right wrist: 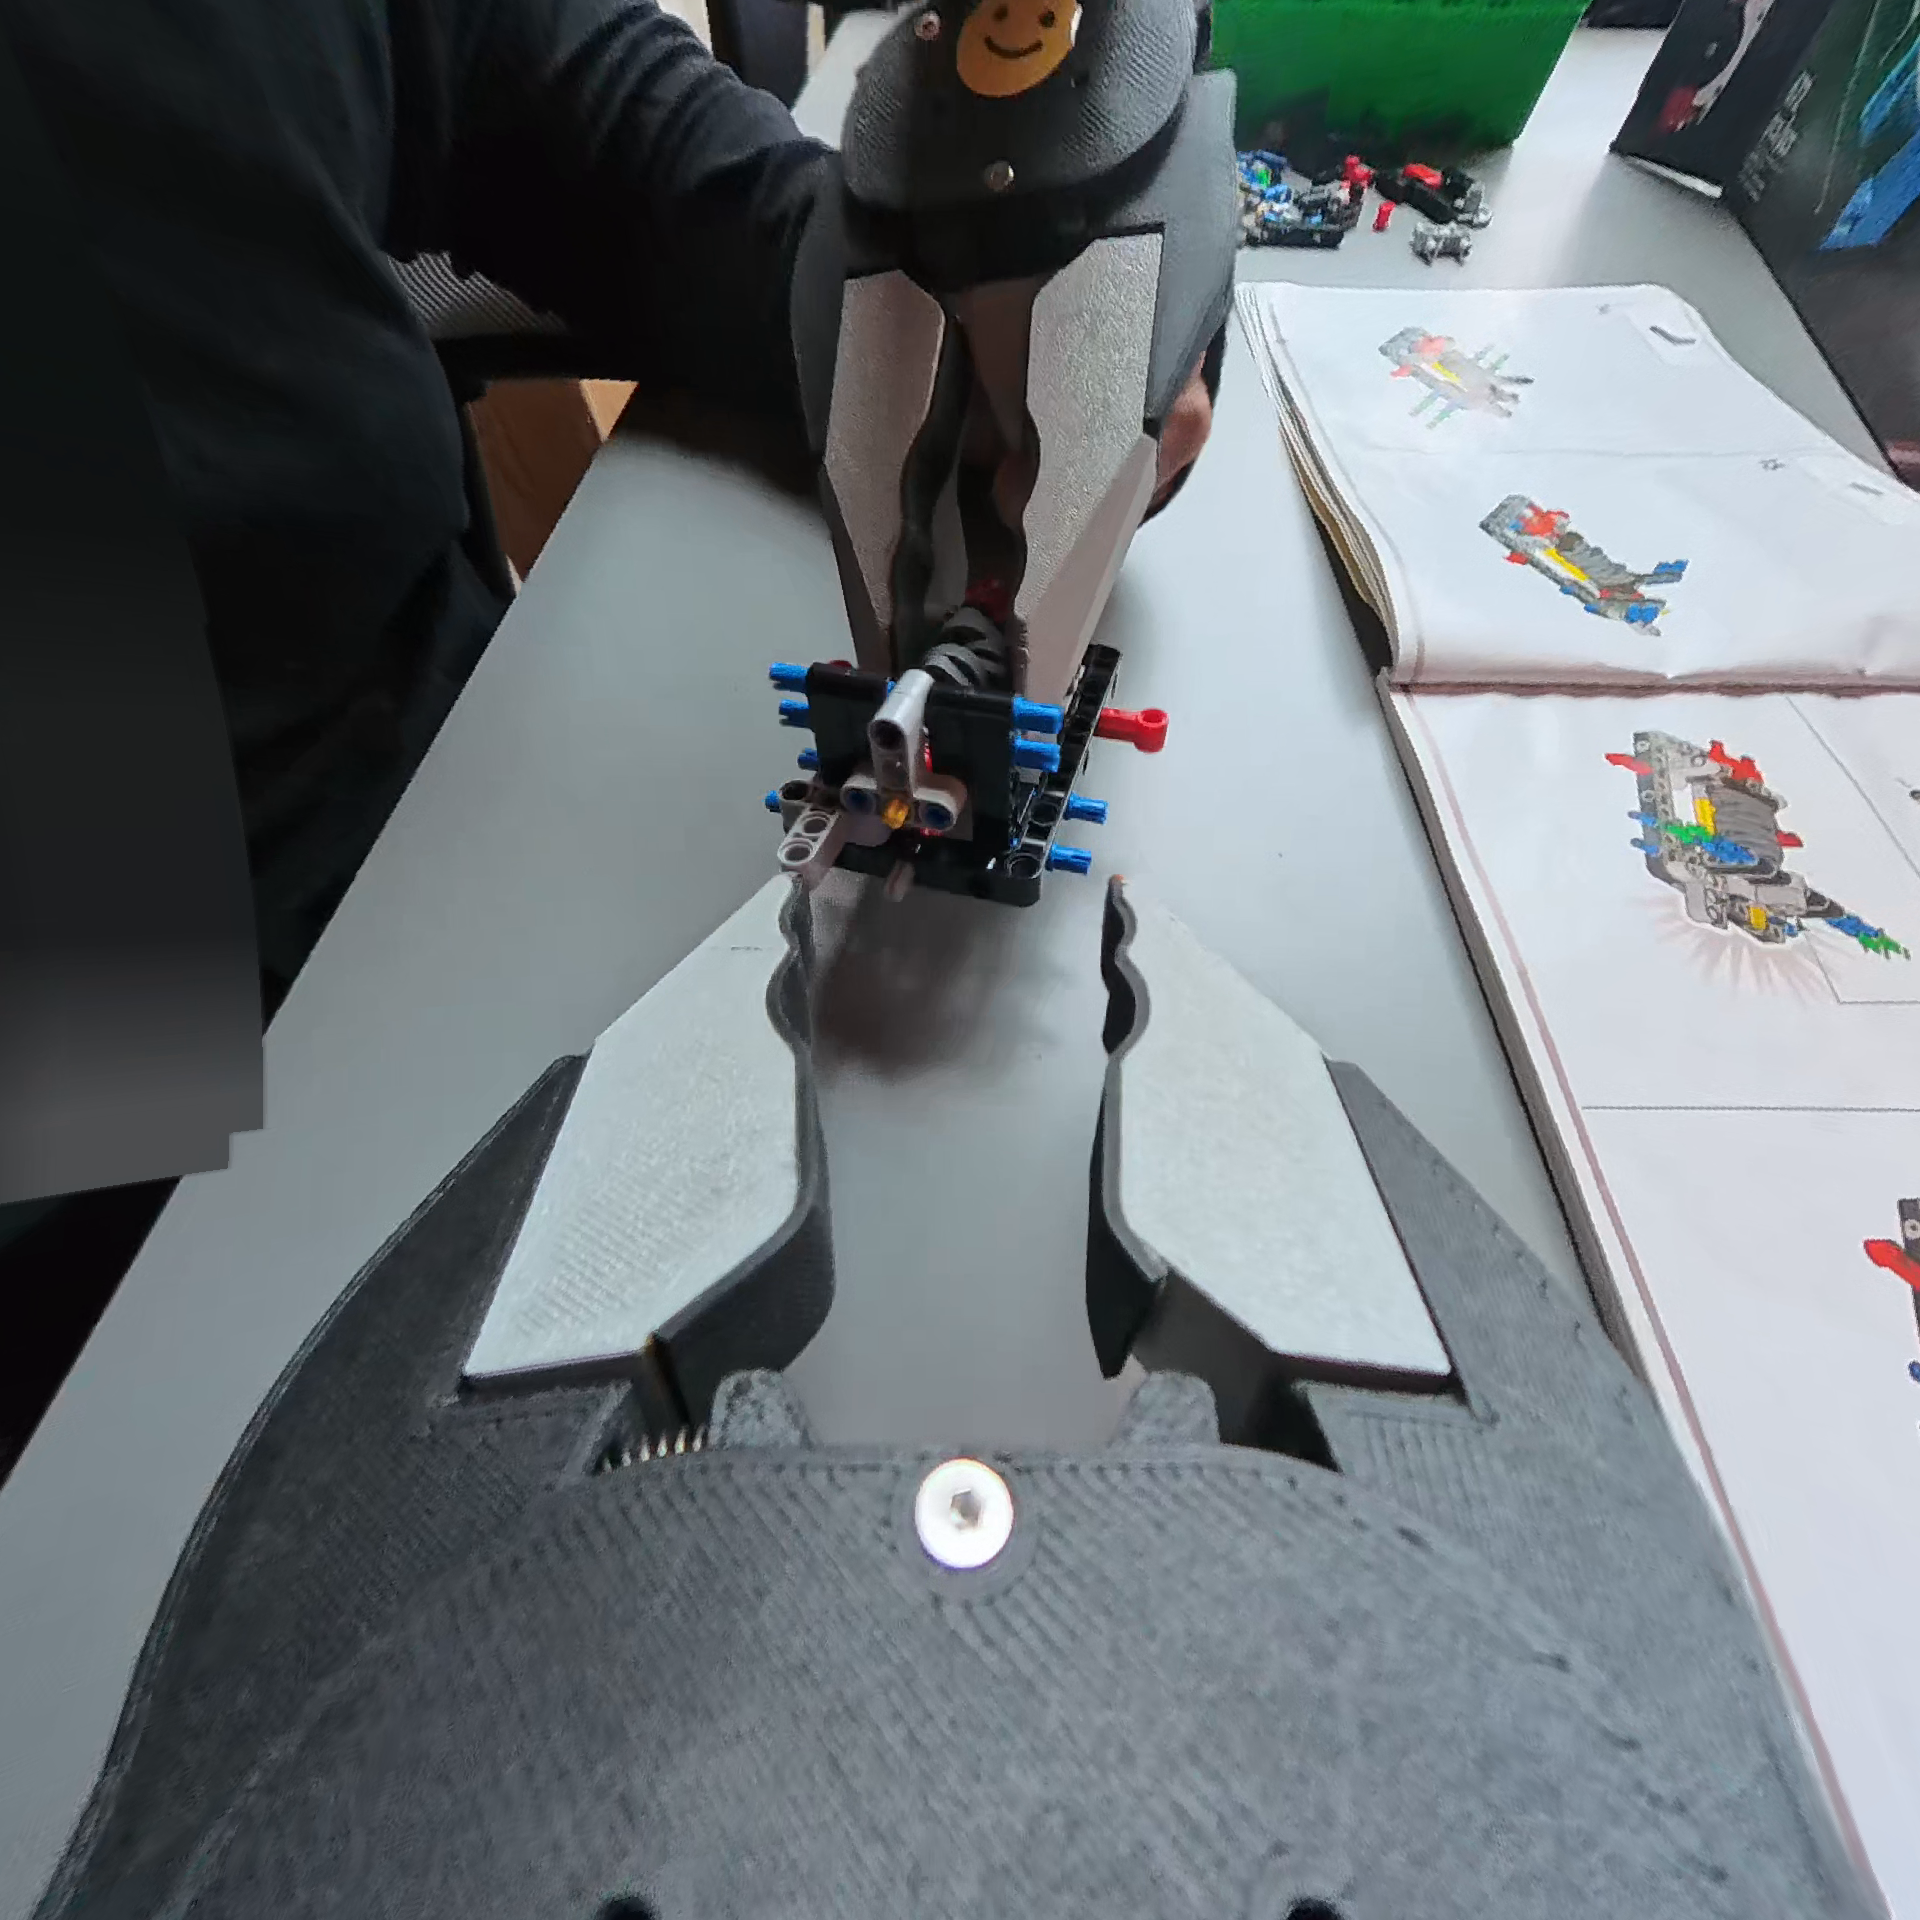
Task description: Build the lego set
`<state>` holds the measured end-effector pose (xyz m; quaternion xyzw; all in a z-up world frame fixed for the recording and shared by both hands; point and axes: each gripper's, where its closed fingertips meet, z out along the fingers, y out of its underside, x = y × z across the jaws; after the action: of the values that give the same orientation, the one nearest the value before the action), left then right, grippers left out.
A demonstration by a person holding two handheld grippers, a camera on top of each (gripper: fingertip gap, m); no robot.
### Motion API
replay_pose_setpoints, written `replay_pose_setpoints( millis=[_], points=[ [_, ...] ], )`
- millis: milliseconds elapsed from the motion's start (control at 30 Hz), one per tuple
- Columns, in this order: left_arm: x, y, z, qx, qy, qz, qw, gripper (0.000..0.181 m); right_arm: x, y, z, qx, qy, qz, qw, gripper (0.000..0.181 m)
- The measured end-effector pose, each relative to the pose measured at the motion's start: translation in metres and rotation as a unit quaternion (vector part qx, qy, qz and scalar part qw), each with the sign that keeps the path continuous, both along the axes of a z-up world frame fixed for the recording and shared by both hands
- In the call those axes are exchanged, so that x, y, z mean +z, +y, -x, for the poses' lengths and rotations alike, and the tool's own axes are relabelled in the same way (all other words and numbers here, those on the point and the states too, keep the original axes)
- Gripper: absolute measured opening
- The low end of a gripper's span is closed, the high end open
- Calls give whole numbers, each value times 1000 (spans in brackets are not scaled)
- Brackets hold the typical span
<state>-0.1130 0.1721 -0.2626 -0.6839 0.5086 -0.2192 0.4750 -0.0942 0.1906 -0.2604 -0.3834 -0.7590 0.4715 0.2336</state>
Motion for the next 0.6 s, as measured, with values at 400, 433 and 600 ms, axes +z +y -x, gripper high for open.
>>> replay_pose_setpoints(
  millis=[400, 433, 600],
  points=[
    [5, 0, 1, 7, -12, -13, 1000, 22, 14, -2, 0, 2, 33, 22, 999, 47],
    [6, 0, 1, 6, -12, -14, 1000, 22, 14, -3, 0, 3, 33, 19, 999, 48],
    [6, 0, 1, 6, -12, -17, 1000, 22, 13, -8, 2, 1, 35, 12, 999, 52]
  ],
)
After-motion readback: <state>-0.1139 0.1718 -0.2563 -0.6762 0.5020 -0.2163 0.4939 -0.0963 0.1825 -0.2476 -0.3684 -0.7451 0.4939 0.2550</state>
